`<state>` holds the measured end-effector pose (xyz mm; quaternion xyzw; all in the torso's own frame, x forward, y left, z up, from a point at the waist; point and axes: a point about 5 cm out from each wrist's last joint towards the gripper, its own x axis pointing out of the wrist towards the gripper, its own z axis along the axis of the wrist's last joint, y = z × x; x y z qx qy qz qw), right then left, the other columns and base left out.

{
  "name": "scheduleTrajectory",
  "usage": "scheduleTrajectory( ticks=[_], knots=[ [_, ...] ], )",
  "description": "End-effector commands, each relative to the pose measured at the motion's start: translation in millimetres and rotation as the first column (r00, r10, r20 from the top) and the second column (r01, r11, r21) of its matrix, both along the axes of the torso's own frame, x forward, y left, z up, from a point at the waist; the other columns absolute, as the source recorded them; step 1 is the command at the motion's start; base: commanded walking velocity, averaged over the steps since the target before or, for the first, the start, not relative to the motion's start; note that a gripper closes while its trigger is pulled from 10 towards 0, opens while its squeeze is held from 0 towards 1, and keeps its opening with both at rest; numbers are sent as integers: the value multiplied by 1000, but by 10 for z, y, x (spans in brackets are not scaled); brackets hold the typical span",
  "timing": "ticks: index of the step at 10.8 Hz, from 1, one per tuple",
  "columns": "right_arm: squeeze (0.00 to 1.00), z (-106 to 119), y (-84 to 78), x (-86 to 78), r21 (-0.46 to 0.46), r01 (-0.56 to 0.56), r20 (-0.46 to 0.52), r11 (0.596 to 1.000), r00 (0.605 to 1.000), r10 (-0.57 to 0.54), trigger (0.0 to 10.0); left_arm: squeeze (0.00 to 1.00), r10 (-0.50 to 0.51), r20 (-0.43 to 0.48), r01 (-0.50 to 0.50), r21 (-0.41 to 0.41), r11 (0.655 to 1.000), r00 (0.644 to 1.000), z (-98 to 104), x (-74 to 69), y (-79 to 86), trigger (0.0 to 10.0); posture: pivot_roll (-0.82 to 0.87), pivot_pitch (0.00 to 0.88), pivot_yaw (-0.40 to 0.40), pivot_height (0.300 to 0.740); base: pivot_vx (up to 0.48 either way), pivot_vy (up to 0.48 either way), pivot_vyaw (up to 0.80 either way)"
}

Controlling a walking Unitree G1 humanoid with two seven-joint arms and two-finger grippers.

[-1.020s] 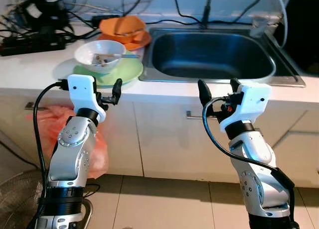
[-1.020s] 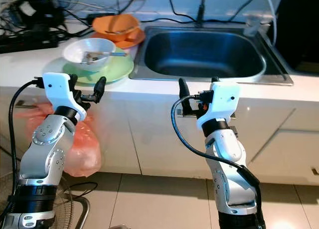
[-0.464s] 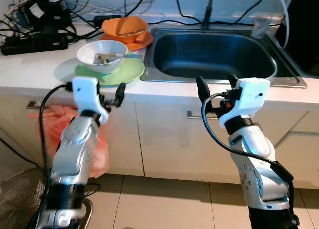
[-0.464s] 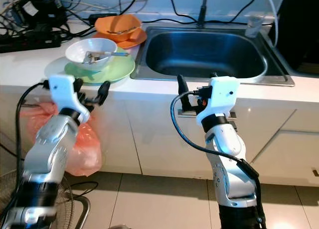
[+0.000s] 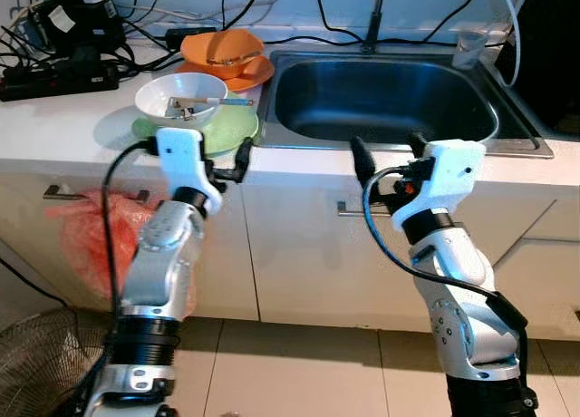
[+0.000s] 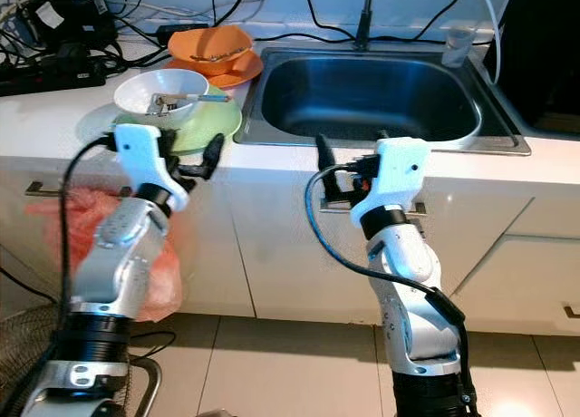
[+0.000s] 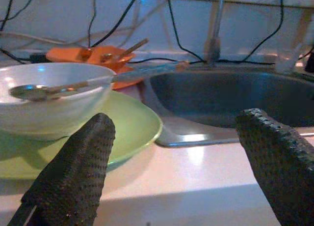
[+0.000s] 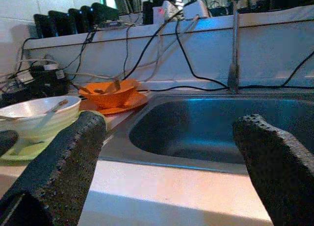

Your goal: Kitchen organization

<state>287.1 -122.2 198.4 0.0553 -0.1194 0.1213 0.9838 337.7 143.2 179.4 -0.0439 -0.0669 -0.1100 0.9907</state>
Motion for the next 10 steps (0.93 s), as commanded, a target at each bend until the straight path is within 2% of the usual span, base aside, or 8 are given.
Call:
scheduleTrajectory(
  ticks=[1, 3, 8, 10],
  knots=[
    [0, 51, 20, -15, -6, -15, 20, 1000, 1000, 15, 10000, 0, -4, 14, 4, 4, 1000, 1000, 30, 4, -29, 10000, 56, 40, 28, 740, 0, 0, 0],
    [0, 47, 37, -9, -13, -18, 20, 1000, 1000, 18, 10000, 0, 0, 9, 0, -8, 1000, 1000, 15, -9, -36, 10000, 60, 43, 30, 740, 0, 0, 800],
    [0, 42, 40, 13, -1, -5, 19, 1000, 1000, 5, 10000, 0, -9, 32, 9, 4, 1000, 999, 57, -5, -30, 10000, 63, 37, 36, 740, 0, 0, 0],
    [0, 41, 45, 10, 0, -5, 20, 1000, 1000, 5, 10000, 0, -2, 26, 2, 1, 1000, 1000, 49, 2, -18, 10000, 65, 37, 37, 740, 0, -302, 0]
  ],
)
